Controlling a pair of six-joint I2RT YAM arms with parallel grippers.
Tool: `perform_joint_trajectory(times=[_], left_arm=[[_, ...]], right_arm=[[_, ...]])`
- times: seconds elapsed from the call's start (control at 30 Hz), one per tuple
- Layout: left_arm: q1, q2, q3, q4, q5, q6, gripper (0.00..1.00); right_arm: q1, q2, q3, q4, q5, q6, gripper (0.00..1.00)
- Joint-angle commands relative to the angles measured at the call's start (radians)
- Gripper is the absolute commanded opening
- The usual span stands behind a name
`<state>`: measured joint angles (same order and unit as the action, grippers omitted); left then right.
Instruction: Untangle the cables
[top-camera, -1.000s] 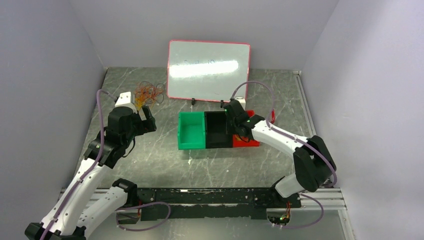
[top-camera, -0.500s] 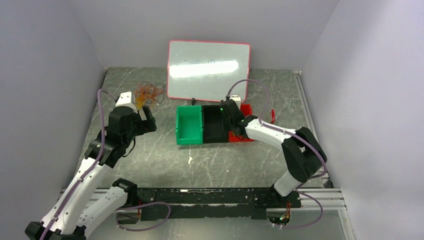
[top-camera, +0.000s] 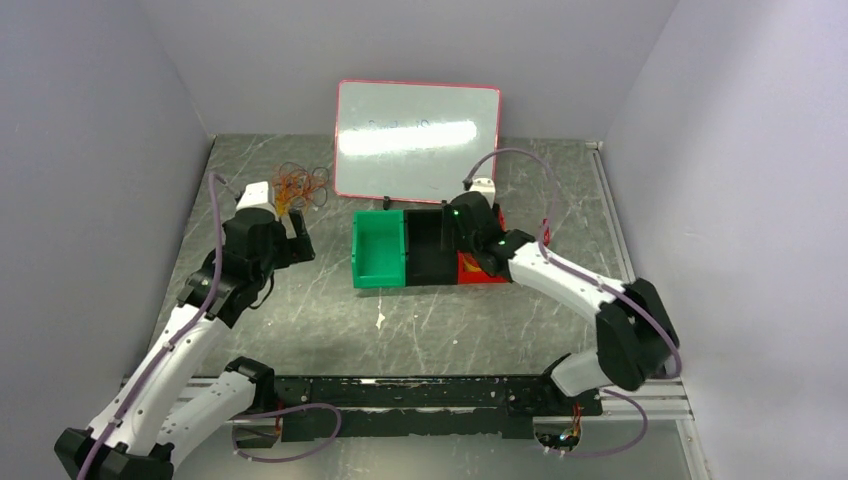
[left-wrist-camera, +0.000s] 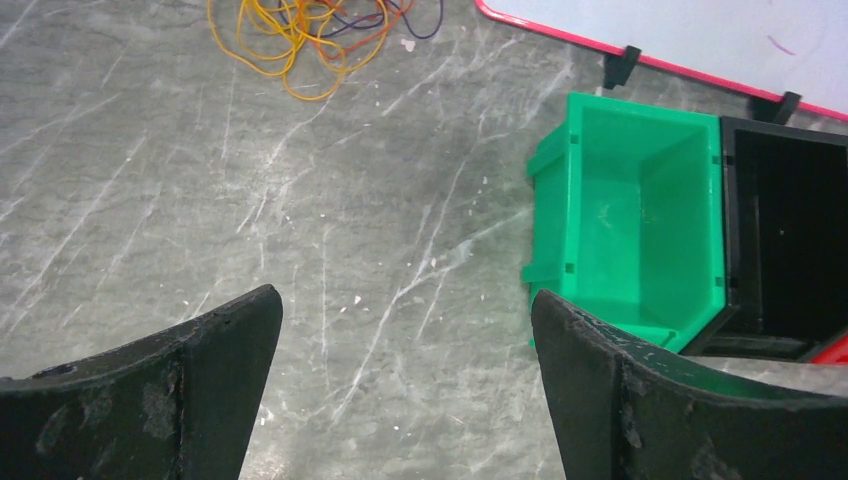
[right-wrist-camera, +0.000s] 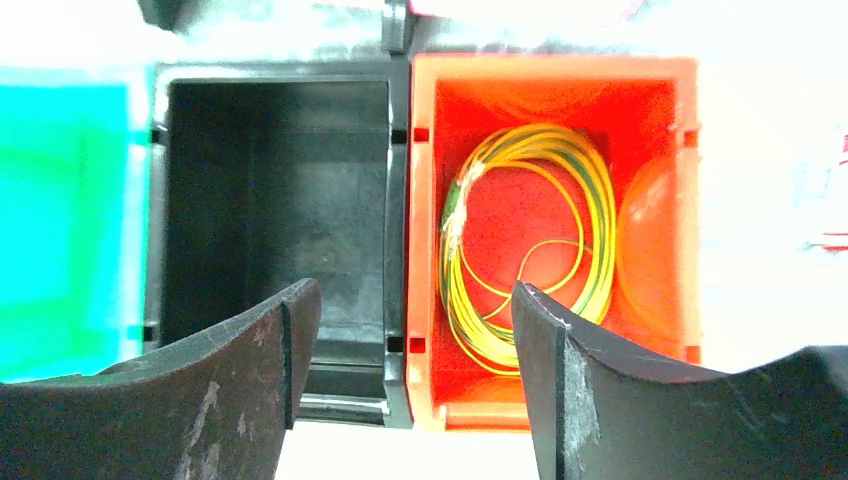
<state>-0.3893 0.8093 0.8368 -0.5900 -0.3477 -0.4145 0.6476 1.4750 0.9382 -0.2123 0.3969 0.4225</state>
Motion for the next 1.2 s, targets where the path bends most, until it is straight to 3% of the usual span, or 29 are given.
perform_joint_trajectory(times=[0.0,0.2,0.4,0.5,0.8,1.17], left_arm=[[-0.005,0.031,0.029,0.047,-0.056,0.029,0.99],[0.03,0.175,0.102,0.157,-0.102,0.104,0.99],[0.262,0.43,0.254,0.297,0.085,0.192,0.99],[0.351,0.6,0.408,0.31,0.175,0.222,1.0],[0.406,1.114,0.814,0.27,0.284,0.323,0.94],[0.422,1.373,0.999,0.225,0.407,0.358,0.92]], right_arm=[[-0.002,-0.142,-0.023,-0.016,0.01,-0.035,0.73],[0.0,-0.253,-0.079,-0.053,-0.067,0.019,0.74],[0.0,-0.401,-0.222,-0.016,-0.201,0.081,0.74],[0.002,-0.461,-0.275,-0.015,-0.236,0.1,0.74],[0.003,-0.537,-0.309,-0.102,-0.23,0.06,0.74],[0.003,-0.528,-0.32,-0.109,-0.213,0.034,0.75]])
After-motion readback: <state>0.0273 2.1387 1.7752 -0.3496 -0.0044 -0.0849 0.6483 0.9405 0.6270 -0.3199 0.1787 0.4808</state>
